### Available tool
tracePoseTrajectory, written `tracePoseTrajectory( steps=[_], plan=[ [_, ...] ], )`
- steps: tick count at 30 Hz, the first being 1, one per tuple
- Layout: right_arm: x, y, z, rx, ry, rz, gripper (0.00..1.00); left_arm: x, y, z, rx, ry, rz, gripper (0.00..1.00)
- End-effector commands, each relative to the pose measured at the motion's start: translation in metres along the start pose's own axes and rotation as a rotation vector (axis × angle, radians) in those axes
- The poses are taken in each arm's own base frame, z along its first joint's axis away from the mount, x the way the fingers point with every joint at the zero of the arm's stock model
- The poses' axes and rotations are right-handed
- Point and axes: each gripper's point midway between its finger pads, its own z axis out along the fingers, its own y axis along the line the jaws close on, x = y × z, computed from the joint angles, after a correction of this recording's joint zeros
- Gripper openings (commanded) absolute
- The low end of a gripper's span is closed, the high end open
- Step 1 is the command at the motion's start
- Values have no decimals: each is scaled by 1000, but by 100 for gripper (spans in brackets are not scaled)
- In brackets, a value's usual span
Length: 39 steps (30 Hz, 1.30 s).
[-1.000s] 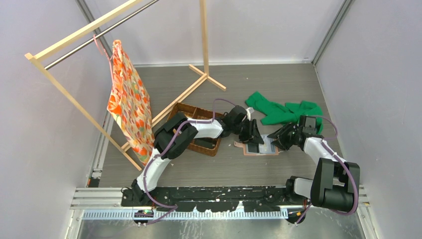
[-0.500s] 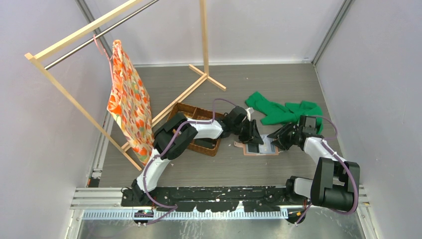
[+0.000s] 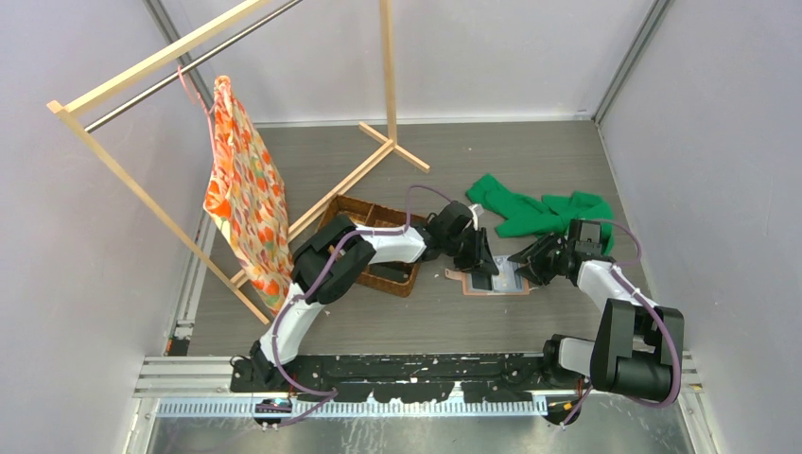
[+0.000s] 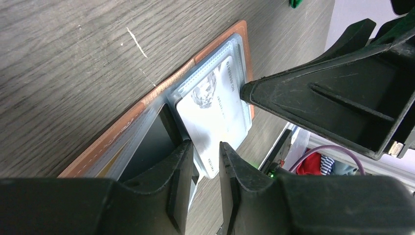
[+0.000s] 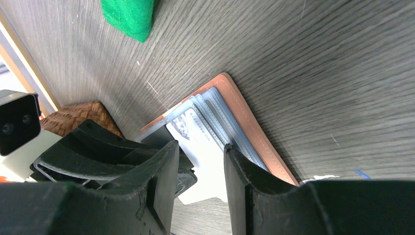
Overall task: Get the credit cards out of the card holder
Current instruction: Remove the credit card from the card holder.
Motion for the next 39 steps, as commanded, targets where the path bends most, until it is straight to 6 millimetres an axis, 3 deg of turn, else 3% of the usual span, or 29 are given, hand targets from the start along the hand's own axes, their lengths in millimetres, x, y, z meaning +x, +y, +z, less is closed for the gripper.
tracePoseTrajectory(
  steps=[1,10,39],
  plan=[
    [27,-34,4,118,87,35,45,16,75,4,-246,23,-30,27],
    [27,-35,4,120,88,35,45,15,72,3,-238,21,-33,1],
    [25,-36,4,129,77,34,44,20,86,-41,-315,49,43,1]
  ],
)
